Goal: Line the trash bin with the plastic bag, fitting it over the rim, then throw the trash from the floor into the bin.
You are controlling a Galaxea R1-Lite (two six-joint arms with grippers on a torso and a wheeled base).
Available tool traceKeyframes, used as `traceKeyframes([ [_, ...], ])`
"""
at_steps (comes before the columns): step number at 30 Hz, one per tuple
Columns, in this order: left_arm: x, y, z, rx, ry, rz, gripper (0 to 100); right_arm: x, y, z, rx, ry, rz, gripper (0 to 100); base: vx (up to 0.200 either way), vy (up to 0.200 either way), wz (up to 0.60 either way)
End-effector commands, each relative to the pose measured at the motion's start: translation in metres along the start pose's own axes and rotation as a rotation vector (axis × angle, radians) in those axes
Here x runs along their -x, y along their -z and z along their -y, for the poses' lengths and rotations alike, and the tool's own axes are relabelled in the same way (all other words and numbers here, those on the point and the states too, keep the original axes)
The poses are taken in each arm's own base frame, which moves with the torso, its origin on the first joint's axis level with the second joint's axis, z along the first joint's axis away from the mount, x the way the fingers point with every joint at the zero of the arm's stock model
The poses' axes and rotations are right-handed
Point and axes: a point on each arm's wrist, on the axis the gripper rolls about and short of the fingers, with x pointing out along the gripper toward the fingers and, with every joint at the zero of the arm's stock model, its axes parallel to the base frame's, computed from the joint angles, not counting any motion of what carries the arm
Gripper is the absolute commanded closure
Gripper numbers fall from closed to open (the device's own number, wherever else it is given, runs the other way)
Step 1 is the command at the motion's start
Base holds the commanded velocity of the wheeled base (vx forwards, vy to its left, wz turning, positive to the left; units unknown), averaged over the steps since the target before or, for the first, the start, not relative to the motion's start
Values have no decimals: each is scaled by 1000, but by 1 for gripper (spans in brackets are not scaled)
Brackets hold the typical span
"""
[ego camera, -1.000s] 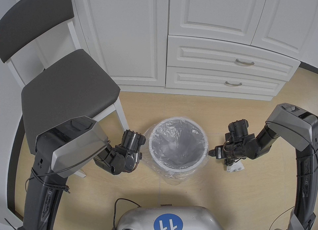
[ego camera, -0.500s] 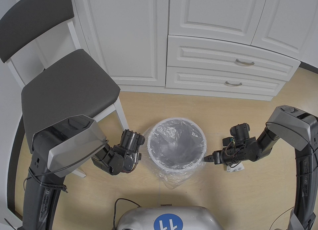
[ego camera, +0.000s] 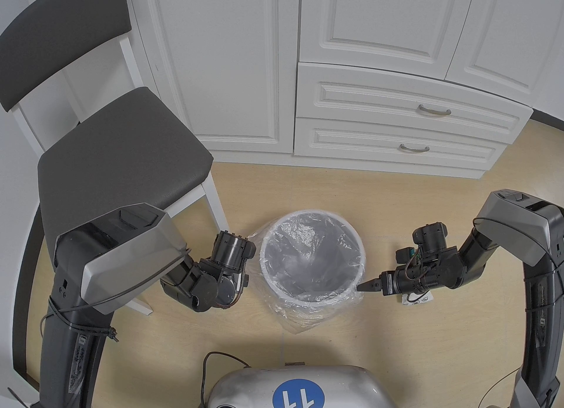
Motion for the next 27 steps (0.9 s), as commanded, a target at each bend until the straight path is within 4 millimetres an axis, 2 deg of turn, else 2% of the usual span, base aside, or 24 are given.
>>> traceKeyframes([
  [1, 1, 0, -2, -7, -4, -1, 0, -1, 1, 0, -1, -8, -4, 0, 0, 0, 0],
  [27, 2, 1, -3, -38, -43, 1, 0, 0, 0, 3, -6, -19, 2, 0, 0, 0, 0],
])
